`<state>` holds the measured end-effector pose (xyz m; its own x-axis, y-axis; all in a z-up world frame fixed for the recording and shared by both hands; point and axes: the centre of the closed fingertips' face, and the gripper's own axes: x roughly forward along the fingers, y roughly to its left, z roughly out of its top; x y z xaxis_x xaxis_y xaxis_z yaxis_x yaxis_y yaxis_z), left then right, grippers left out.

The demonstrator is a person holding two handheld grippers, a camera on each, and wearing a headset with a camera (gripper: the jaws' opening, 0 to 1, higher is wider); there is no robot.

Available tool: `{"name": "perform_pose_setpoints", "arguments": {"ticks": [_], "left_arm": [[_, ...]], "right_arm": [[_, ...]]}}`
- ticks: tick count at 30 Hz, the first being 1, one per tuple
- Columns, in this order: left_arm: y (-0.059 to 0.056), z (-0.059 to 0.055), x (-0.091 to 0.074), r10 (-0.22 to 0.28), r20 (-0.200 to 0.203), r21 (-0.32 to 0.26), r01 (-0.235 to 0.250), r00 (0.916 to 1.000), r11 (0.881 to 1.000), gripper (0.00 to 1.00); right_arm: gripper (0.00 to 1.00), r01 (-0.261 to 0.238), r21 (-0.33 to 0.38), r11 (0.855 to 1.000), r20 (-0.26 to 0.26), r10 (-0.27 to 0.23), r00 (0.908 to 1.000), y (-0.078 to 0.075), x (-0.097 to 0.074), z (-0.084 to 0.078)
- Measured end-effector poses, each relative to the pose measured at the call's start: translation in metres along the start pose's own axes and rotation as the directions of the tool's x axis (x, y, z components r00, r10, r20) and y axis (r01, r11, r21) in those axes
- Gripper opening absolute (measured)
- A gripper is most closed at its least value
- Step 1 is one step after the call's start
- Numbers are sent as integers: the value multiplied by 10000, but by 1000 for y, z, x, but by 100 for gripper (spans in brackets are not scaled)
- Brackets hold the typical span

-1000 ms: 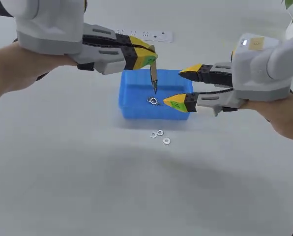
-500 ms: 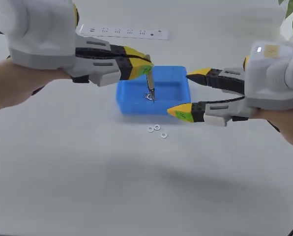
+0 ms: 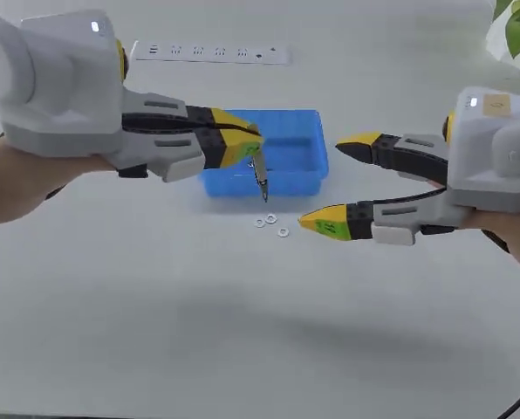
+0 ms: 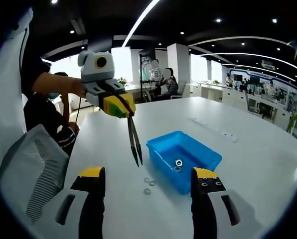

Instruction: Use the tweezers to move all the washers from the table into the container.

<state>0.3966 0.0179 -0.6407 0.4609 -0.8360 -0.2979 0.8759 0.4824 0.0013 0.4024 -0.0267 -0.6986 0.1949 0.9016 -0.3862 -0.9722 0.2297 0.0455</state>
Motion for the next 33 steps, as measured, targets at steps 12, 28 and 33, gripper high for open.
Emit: {"name": "perform_pose_setpoints", "arguments": {"ticks": [12,28,33], "left_arm": [[-6,-22,6,-55,-437,343,70,9990,9994,5],[1,-39,14,-52,-503,309,68,9987,9995,5],[1,-42,17,-108,-577,318,126,9983,9994,5]], "right_arm": [[79,-371,245,9990,-272,378,9989,16,0,-15],[90,-1069,587,9925,-419,1094,9931,35,15,-30],[90,-1108,781,9908,-246,1131,9933,35,15,-30]]}}
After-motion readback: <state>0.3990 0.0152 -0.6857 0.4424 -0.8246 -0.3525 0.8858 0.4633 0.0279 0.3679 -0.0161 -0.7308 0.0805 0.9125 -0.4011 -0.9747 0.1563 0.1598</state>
